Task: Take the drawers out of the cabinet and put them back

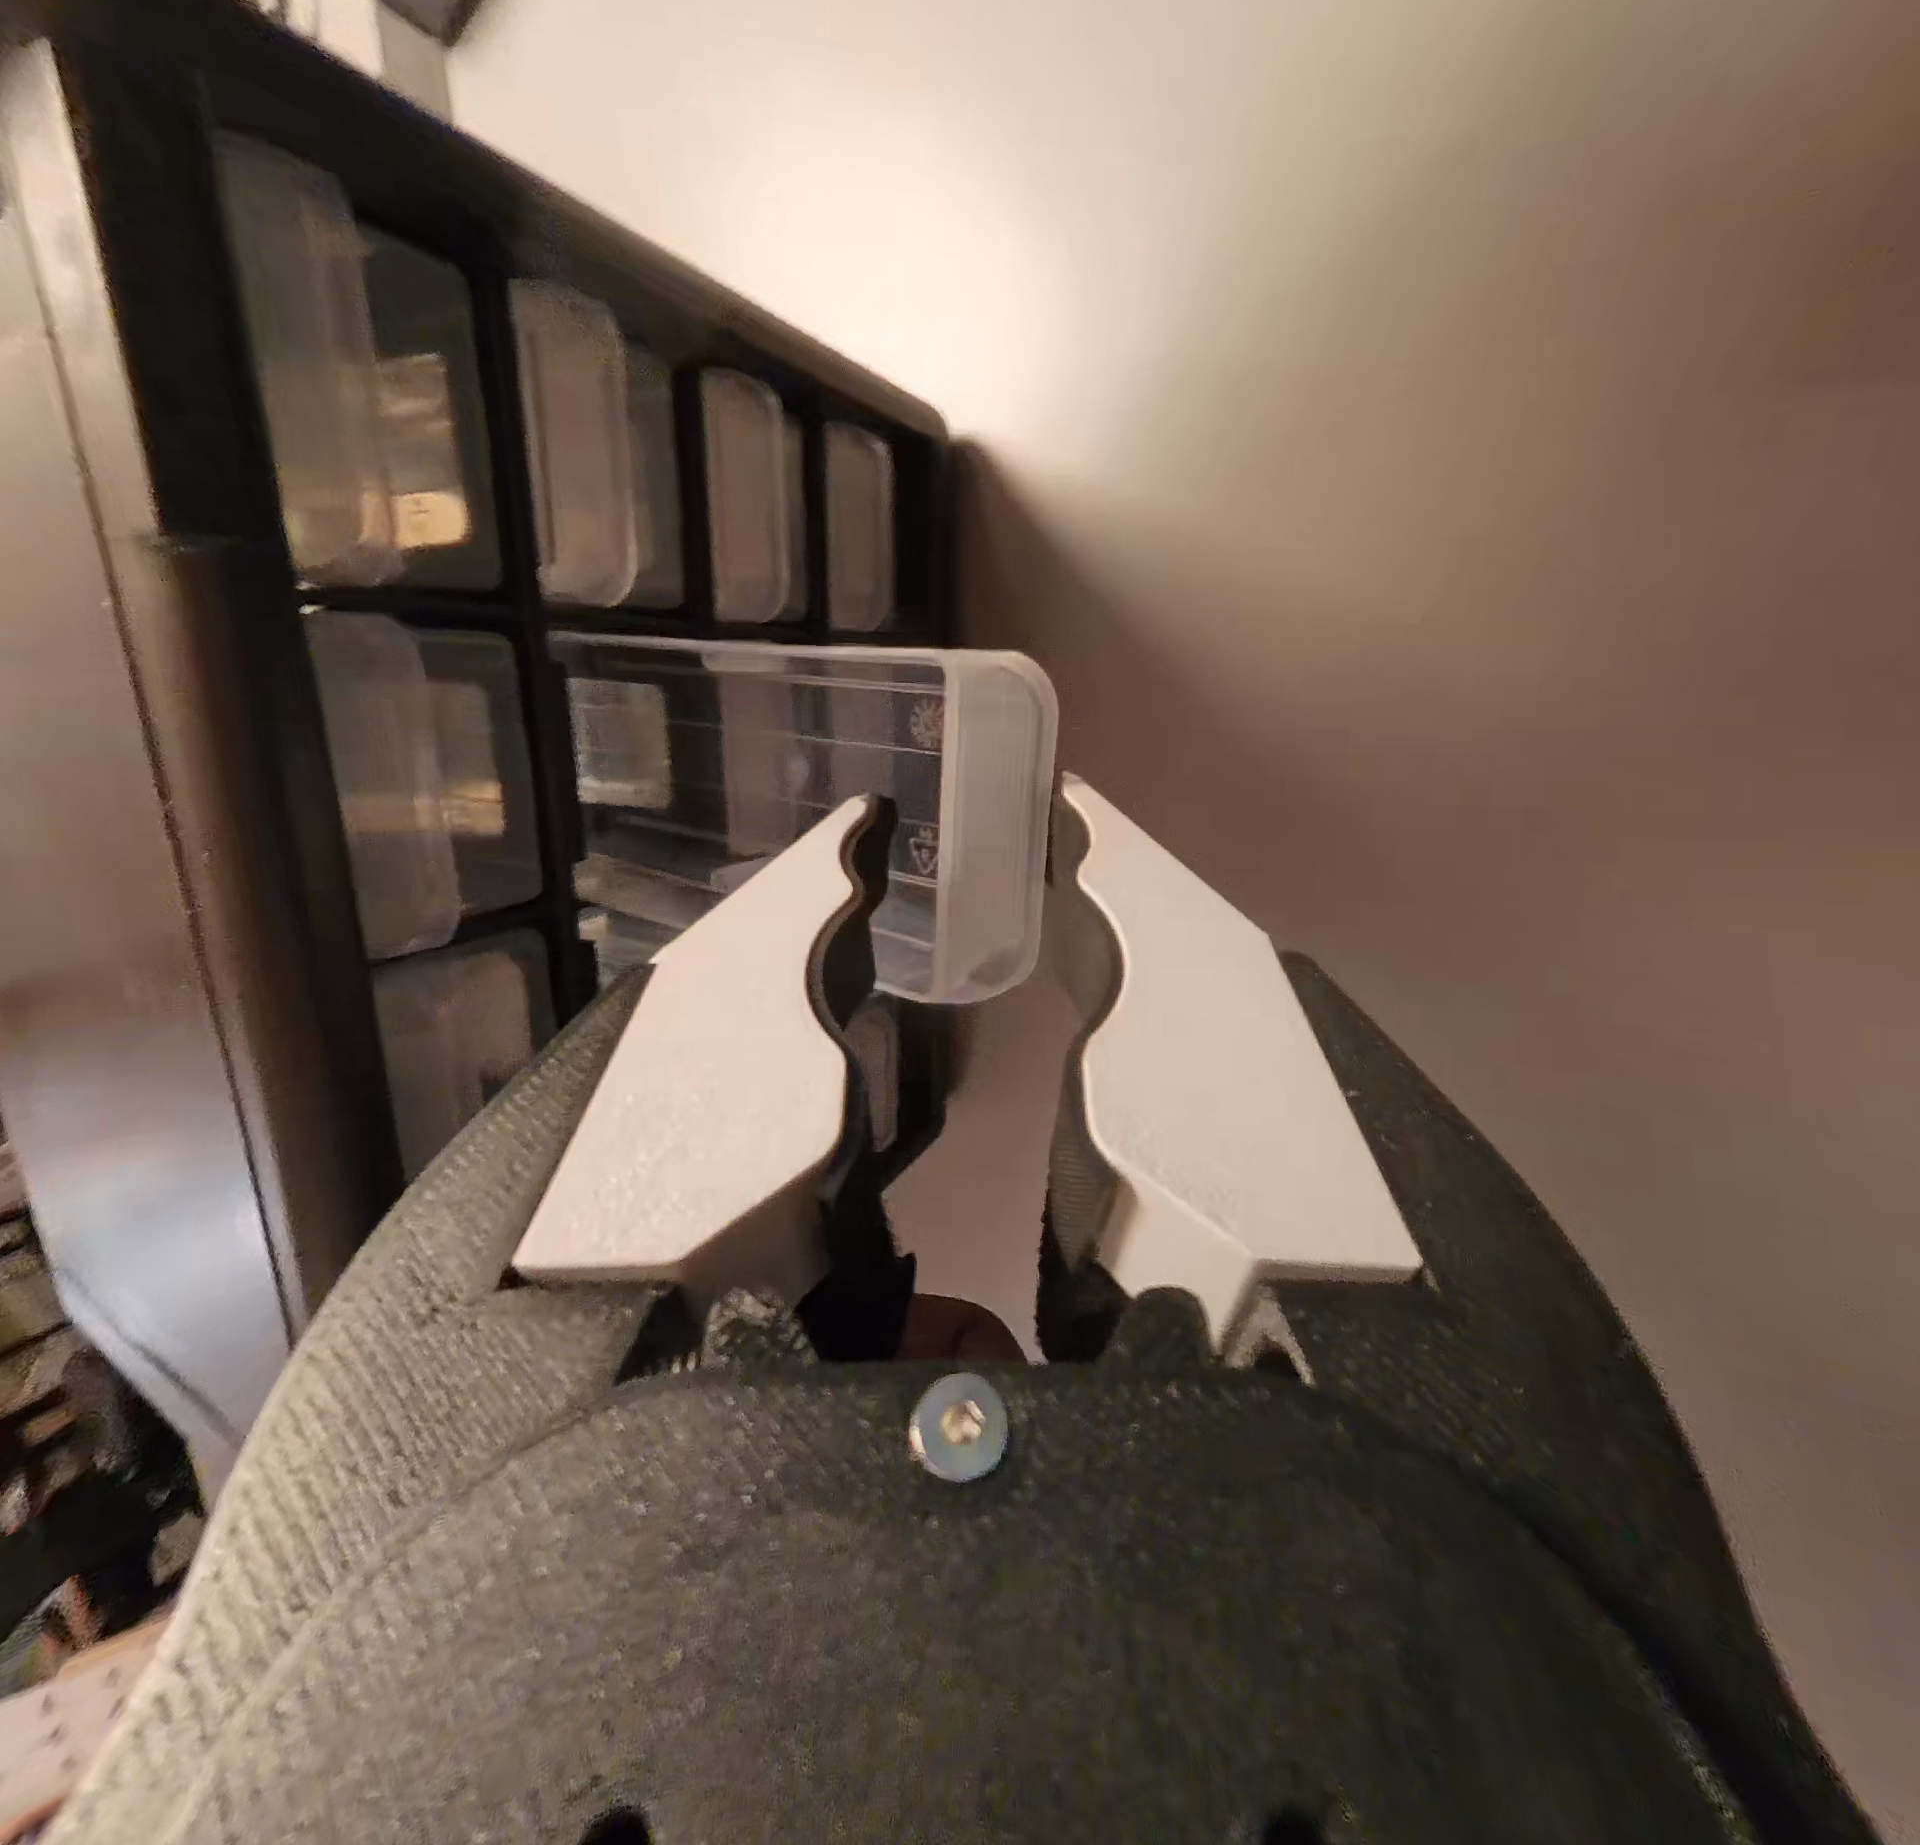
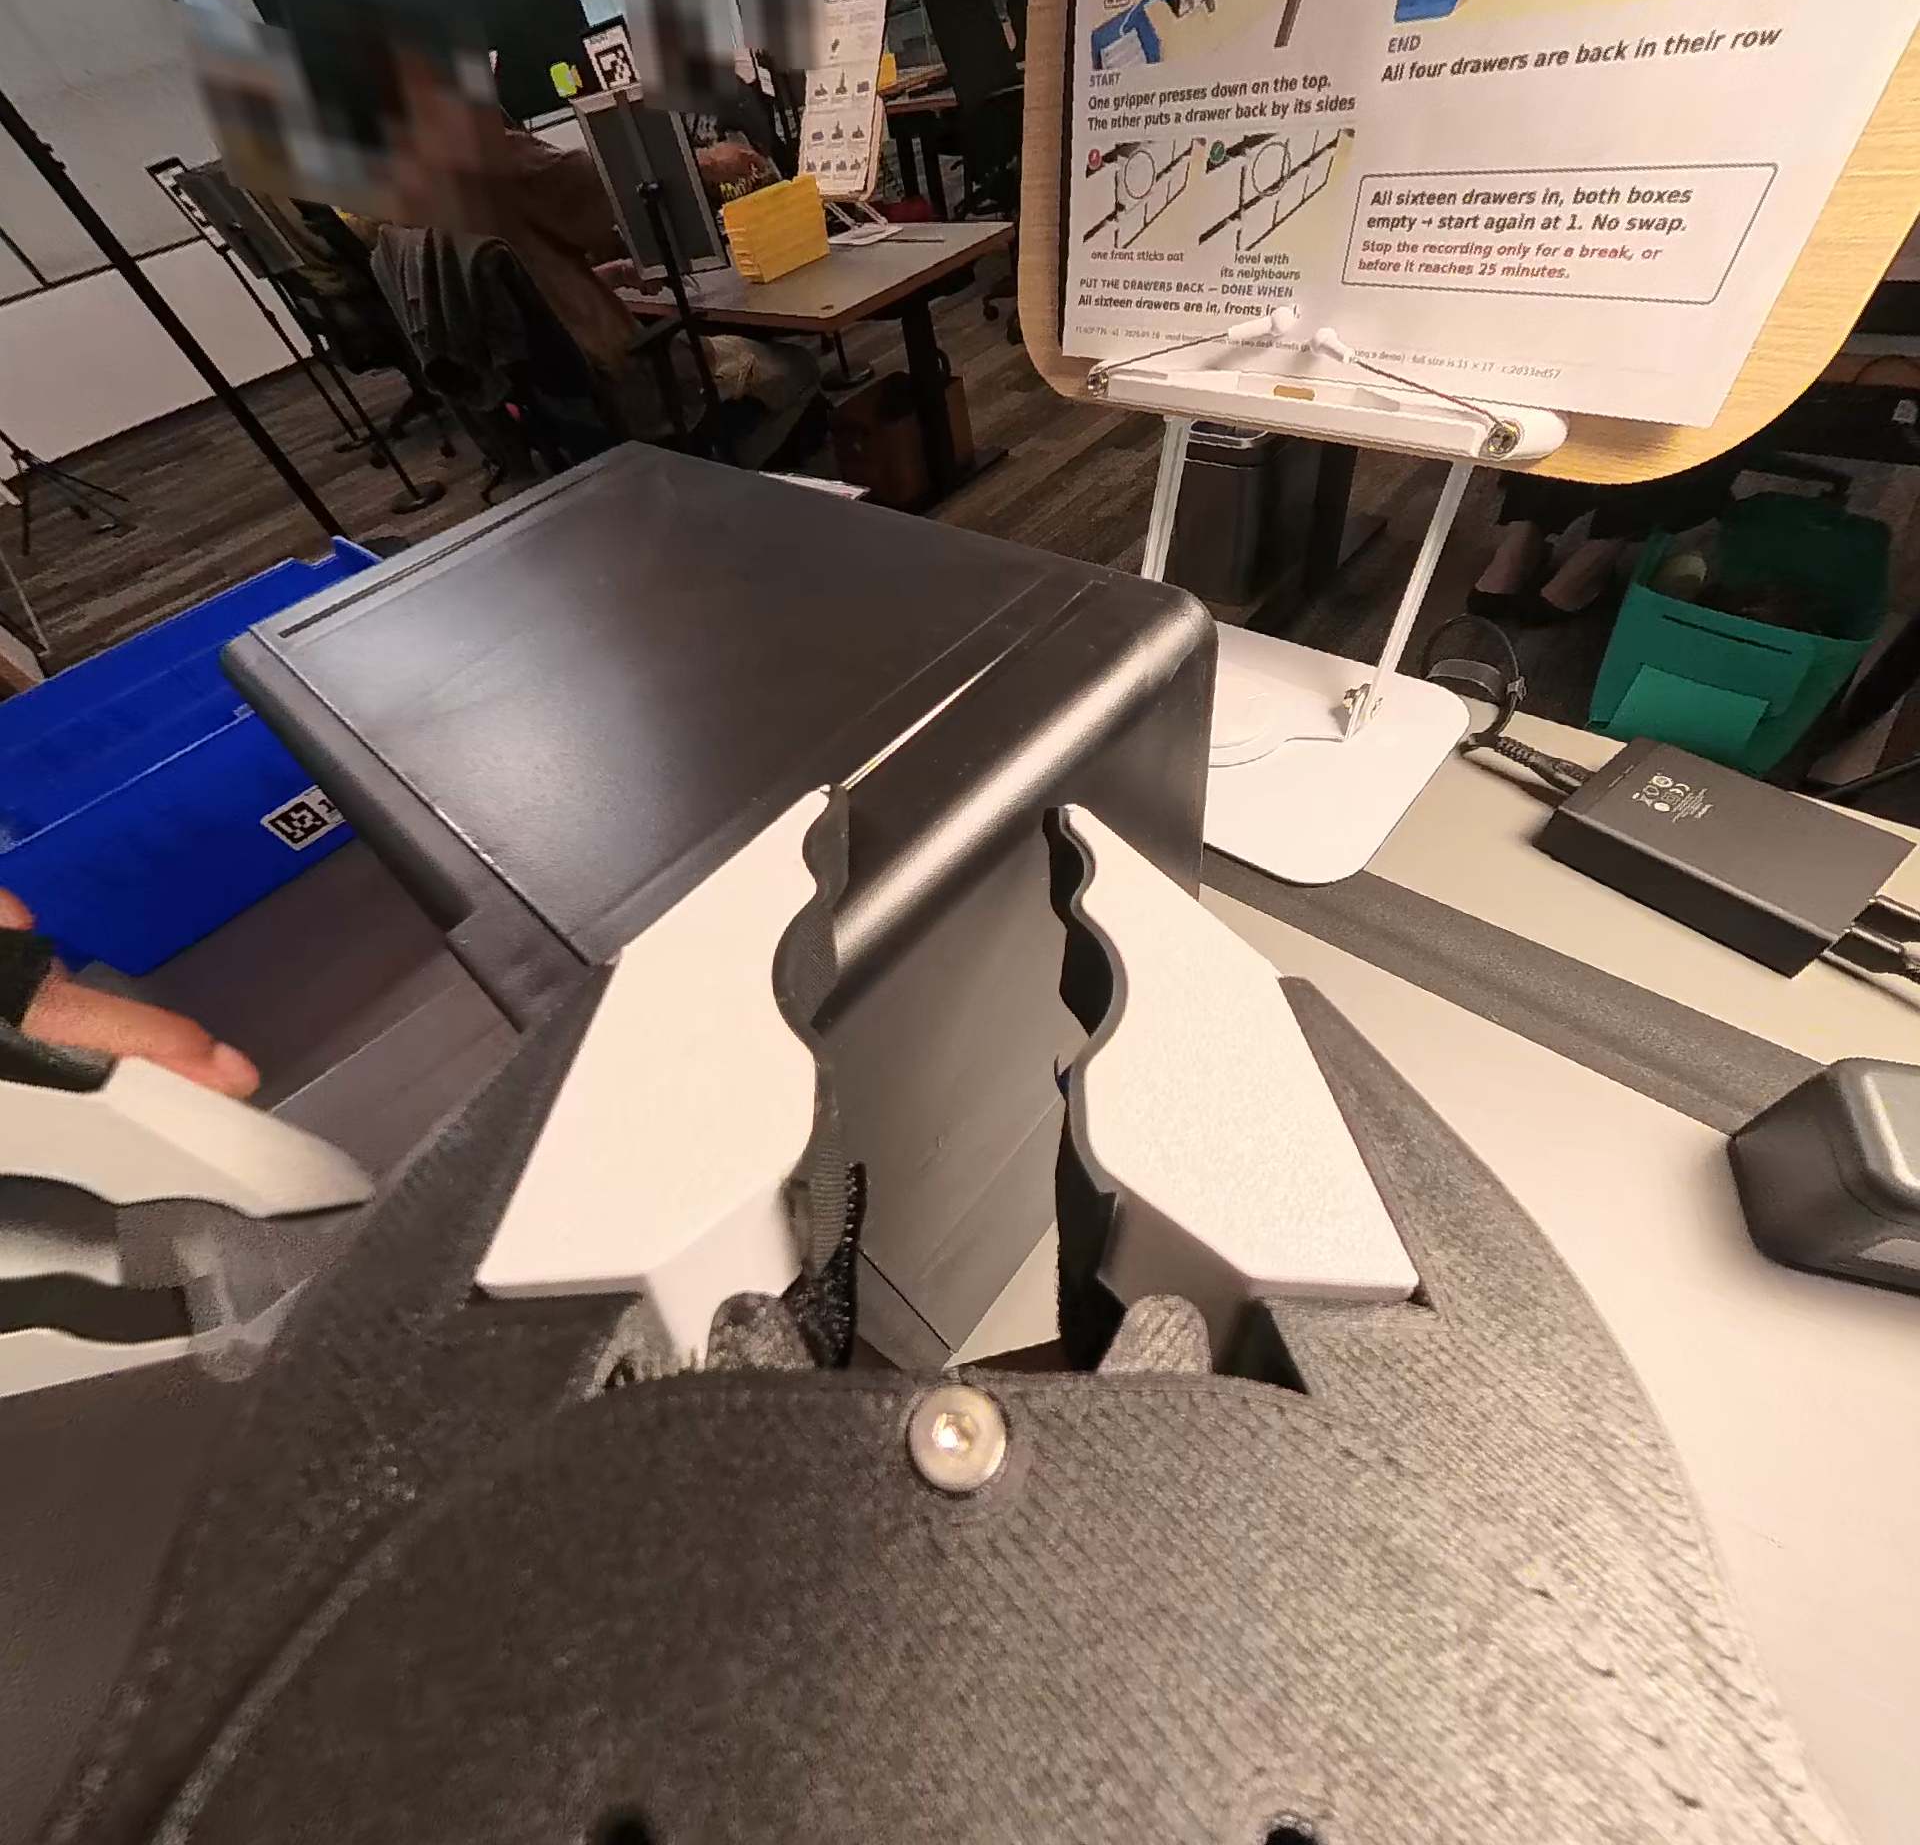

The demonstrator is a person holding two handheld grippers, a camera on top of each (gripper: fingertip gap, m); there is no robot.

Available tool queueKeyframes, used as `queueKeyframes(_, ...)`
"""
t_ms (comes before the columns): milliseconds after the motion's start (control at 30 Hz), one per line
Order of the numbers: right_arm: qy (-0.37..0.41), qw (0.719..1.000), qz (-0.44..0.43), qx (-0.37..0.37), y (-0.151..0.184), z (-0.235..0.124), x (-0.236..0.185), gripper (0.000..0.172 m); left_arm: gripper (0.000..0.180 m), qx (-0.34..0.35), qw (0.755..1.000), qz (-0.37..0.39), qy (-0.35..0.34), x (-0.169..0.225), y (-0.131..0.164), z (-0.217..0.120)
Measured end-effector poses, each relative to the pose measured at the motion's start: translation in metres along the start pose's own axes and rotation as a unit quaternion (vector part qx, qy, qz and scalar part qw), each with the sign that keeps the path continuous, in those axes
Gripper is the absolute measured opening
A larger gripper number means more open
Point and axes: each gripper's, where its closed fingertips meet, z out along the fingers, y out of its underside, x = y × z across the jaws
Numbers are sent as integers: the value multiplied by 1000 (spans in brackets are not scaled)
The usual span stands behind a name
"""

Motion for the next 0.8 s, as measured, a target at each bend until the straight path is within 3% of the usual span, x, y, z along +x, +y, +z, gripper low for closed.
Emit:
queueKeyframes(33, 0, 1000, 0, 0, 0, 0, 0, 41, 30, -5, 1000, -5, -17, -6, 2, 3)
queueKeyframes(133, 0, 1000, 0, 0, 0, 0, 0, 41, 26, -15, 995, -35, -87, -31, 10, 14)
queueKeyframes(267, 1, 1000, -1, 0, 0, 0, 0, 41, 35, -5, 983, -47, -180, -59, 23, 19)
queueKeyframes(467, -4, 1000, 1, -1, 0, 0, -1, 41, 32, 82, 974, -59, -203, -51, 15, -4)
queueKeyframes(633, -1, 1000, -1, -1, 0, 0, 0, 41, 12, 127, 977, -29, -170, -36, 0, -5)
queueKeyframes(733, -1, 1000, -1, -1, 0, 0, 0, 41, 7, 117, 984, -31, -133, -27, 0, 7)
queueKeyframes(800, -1, 1000, -2, -1, 0, 0, 0, 41, 13, 93, 984, -46, -144, -38, 7, 19)
